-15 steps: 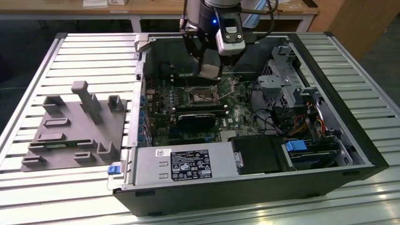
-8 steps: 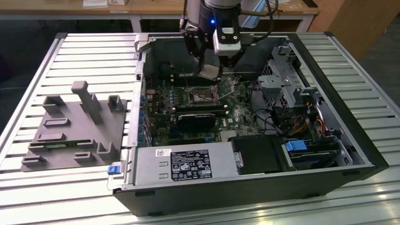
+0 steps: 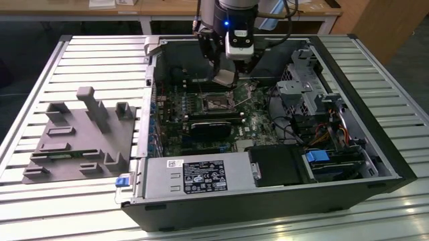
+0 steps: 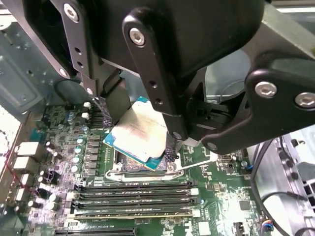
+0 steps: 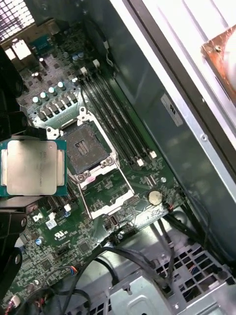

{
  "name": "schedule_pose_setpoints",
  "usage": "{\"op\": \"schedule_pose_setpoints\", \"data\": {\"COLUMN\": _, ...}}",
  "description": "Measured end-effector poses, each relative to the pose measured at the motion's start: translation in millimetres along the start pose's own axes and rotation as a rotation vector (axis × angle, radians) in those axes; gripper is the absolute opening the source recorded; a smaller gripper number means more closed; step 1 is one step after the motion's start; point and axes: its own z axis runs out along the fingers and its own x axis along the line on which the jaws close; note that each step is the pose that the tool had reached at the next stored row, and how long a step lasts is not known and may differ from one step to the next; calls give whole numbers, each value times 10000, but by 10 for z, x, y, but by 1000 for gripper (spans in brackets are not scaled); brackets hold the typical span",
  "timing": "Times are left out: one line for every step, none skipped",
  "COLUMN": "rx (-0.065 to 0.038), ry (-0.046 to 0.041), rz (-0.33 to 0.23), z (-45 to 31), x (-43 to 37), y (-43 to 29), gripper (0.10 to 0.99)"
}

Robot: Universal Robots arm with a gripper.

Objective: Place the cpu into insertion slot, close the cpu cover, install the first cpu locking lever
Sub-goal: 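Place the cpu into insertion slot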

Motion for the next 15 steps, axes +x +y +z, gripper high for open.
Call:
{"op": "schedule_pose_setpoints", "data": {"rx": -1, "ry": -4, "rz": 101, "z": 2, "x": 0, "y": 0, "gripper": 537}}
{"op": "schedule_pose_setpoints", "data": {"rx": -2, "ry": -8, "rz": 205, "z": 4, "x": 0, "y": 0, "gripper": 537}}
{"op": "schedule_pose_setpoints", "data": {"rx": -2, "ry": -13, "rz": 304, "z": 5, "x": 0, "y": 0, "gripper": 537}}
{"op": "schedule_pose_setpoints", "data": {"rx": -1, "ry": -22, "rz": 492, "z": 9, "x": 0, "y": 0, "gripper": 537}}
{"op": "schedule_pose_setpoints", "data": {"rx": -1, "ry": -27, "rz": 590, "z": 11, "x": 0, "y": 0, "gripper": 537}}
{"op": "schedule_pose_setpoints", "data": {"rx": 0, "ry": -32, "rz": 688, "z": 13, "x": 0, "y": 0, "gripper": 537}}
{"op": "schedule_pose_setpoints", "data": {"rx": 1, "ry": -37, "rz": 785, "z": 14, "x": 0, "y": 0, "gripper": 537}}
{"op": "schedule_pose_setpoints", "data": {"rx": 2, "ry": -42, "rz": 882, "z": 16, "x": 0, "y": 0, "gripper": 537}}
{"op": "schedule_pose_setpoints", "data": {"rx": 1, "ry": -47, "rz": 990, "z": 18, "x": 0, "y": -1, "gripper": 537}}
{"op": "schedule_pose_setpoints", "data": {"rx": 2, "ry": -52, "rz": 1086, "z": 20, "x": 0, "y": -1, "gripper": 537}}
{"op": "schedule_pose_setpoints", "data": {"rx": 1, "ry": -56, "rz": 1181, "z": 21, "x": 0, "y": -1, "gripper": 537}}
{"op": "schedule_pose_setpoints", "data": {"rx": 1, "ry": -60, "rz": 1278, "z": 23, "x": 0, "y": -1, "gripper": 537}}
{"op": "schedule_pose_setpoints", "data": {"rx": 0, "ry": -64, "rz": 1372, "z": 25, "x": -1, "y": -1, "gripper": 537}}
{"op": "schedule_pose_setpoints", "data": {"rx": -1, "ry": -68, "rz": 1468, "z": 27, "x": -1, "y": -1, "gripper": 537}}
{"op": "schedule_pose_setpoints", "data": {"rx": -1, "ry": -72, "rz": 1558, "z": 28, "x": -1, "y": -1, "gripper": 537}}
